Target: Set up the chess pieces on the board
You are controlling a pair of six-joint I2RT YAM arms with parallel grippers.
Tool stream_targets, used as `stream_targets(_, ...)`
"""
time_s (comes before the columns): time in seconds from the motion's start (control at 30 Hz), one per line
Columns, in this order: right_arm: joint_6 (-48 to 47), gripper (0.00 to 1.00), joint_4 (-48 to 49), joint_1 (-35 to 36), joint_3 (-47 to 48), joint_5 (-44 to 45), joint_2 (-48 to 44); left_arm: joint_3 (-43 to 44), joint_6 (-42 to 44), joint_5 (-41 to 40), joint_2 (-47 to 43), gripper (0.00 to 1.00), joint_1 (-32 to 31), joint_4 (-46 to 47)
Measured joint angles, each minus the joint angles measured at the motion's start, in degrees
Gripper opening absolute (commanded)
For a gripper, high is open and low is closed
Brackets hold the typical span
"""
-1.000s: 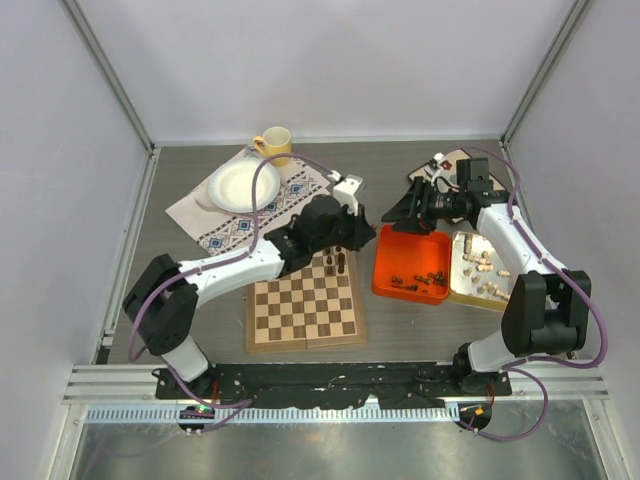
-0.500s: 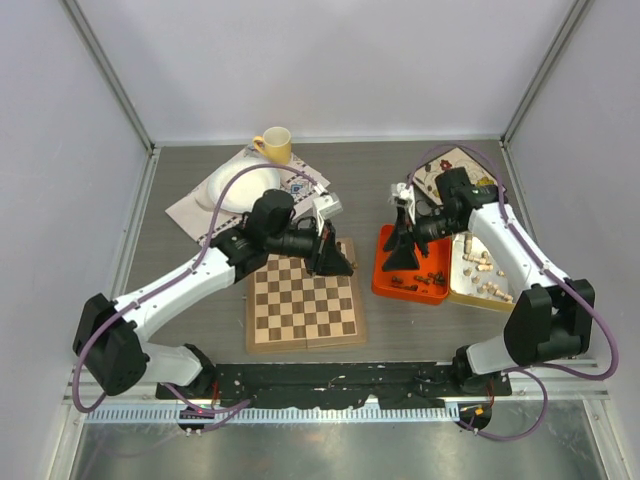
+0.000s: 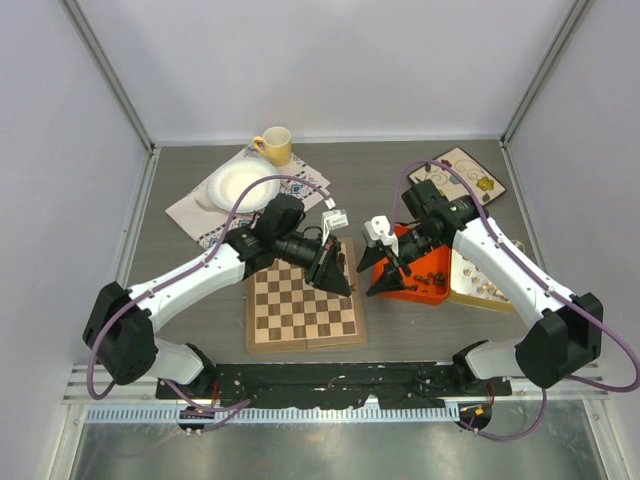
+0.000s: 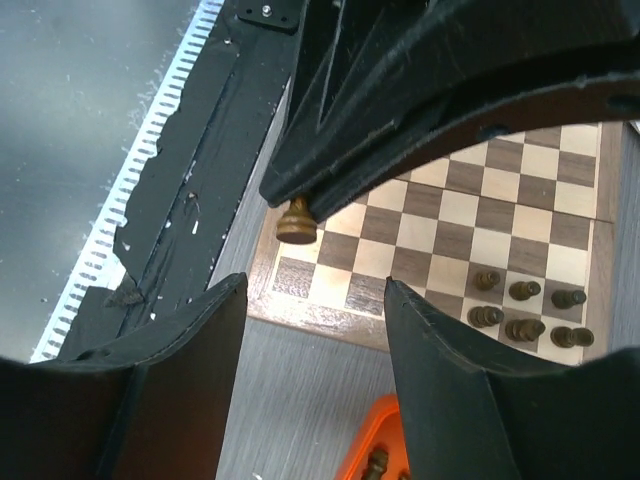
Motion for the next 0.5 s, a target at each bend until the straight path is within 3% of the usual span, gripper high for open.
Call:
stream_targets(0.4,4.98,0.49,3.41,3.37,0.0,-0.9,-0.33,0.0,-2.86,-0.13,0.55,0.01,0.0,3.19)
stream_targets(0.5,5.6,0.4,3.58,3.85,0.0,-1.03,-0.33,0.0,-3.43,-0.59,0.59,0.01,0.0,4.33)
